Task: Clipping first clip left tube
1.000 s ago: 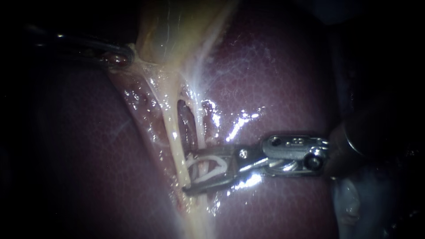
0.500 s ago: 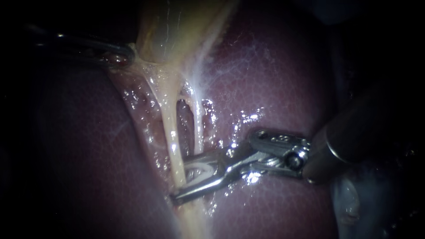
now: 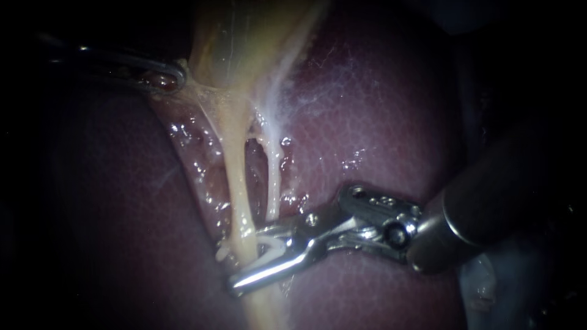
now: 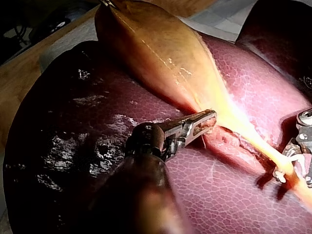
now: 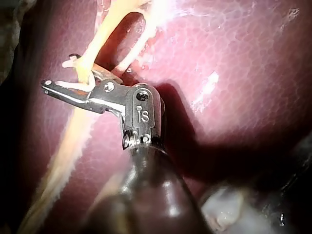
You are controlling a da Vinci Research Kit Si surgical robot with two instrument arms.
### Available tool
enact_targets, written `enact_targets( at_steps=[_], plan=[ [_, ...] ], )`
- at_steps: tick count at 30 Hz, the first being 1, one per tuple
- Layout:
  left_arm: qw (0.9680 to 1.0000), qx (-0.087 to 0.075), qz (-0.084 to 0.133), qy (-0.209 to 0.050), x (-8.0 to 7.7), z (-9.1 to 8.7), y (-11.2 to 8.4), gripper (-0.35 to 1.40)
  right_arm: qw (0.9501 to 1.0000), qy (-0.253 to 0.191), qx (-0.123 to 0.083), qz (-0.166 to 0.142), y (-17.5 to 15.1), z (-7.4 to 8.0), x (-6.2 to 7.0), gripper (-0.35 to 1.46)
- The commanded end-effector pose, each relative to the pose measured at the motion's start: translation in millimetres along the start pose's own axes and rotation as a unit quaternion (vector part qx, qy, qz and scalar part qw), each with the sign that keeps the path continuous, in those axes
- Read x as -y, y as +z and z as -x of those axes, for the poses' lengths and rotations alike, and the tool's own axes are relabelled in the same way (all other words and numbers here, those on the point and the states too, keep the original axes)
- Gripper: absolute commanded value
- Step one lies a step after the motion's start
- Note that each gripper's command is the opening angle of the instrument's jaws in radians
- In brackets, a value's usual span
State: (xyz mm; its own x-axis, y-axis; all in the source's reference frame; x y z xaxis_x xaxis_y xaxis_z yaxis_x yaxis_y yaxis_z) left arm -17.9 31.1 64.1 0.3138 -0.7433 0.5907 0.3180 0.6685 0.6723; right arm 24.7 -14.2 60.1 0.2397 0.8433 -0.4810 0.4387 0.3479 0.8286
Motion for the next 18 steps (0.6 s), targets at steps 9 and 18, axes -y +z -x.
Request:
enact_targets(
  at_steps=[9,18],
  plan=[
    [1.0,0.0,0.0,0.0,0.0,0.0,0.0,-0.35,0.9995,0.022,-0.016,-0.015,0.7,0.1,-0.2,0.47],
    [1.0,0.0,0.0,0.0,0.0,0.0,0.1,-0.35,0.9994,0.028,-0.015,-0.011,0.3,0.0,-0.5,0.28]
  ],
)
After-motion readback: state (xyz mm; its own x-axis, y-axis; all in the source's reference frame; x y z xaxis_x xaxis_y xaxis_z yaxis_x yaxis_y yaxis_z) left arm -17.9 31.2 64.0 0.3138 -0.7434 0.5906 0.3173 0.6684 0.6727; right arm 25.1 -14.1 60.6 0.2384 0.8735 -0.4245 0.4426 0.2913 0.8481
